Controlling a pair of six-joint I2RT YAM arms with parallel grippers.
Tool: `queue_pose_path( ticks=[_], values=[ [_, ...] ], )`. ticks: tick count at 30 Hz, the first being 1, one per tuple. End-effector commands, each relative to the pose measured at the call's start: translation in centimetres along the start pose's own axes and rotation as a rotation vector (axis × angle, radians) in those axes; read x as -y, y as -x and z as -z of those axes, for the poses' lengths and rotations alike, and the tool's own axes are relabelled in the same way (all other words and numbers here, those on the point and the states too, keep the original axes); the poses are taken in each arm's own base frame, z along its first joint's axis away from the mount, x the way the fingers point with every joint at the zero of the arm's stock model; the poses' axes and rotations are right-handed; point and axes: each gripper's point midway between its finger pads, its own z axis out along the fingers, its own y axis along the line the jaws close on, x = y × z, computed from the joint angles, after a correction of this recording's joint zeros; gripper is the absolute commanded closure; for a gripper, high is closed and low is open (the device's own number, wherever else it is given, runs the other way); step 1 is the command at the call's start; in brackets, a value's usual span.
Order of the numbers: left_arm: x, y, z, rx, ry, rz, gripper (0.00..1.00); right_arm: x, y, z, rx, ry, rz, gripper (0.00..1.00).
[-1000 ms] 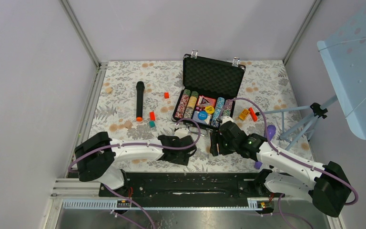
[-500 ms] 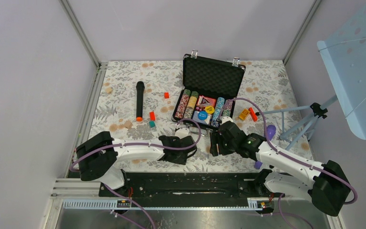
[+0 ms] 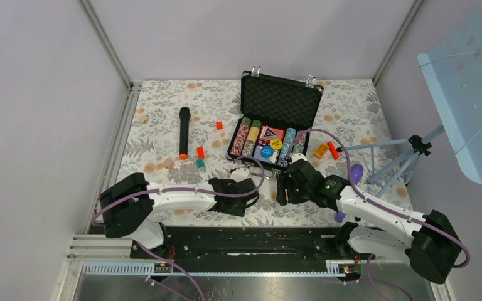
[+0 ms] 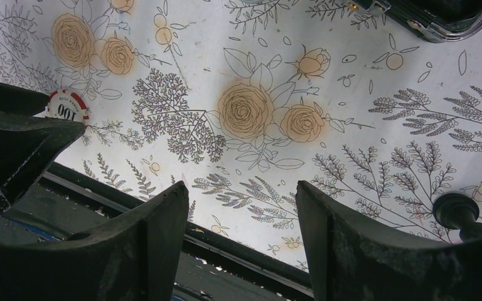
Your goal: Pack up texas hold em set
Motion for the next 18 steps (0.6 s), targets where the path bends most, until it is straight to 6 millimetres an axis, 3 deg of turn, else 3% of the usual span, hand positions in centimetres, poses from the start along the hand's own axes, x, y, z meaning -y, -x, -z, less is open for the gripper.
queue_pose_path(
  ticks=[1,13,18],
  values=[
    [0.9,1.0,0.8,0.023,-0.028,-0.003,0.62,-1.3,1.4,0.6,0.033,0.039,-0.005,0.30],
    [1.0,1.6,1.8,0.038,-0.039,0.006,0.61,-1.2,1.3,0.6,0.032,0.037,-0.005,0.30],
    [2.3,2.1,2.5,0.054,-0.112,0.026,0.59,-1.1,1.3,0.7,0.038,0.033,-0.009,0.30]
  ],
)
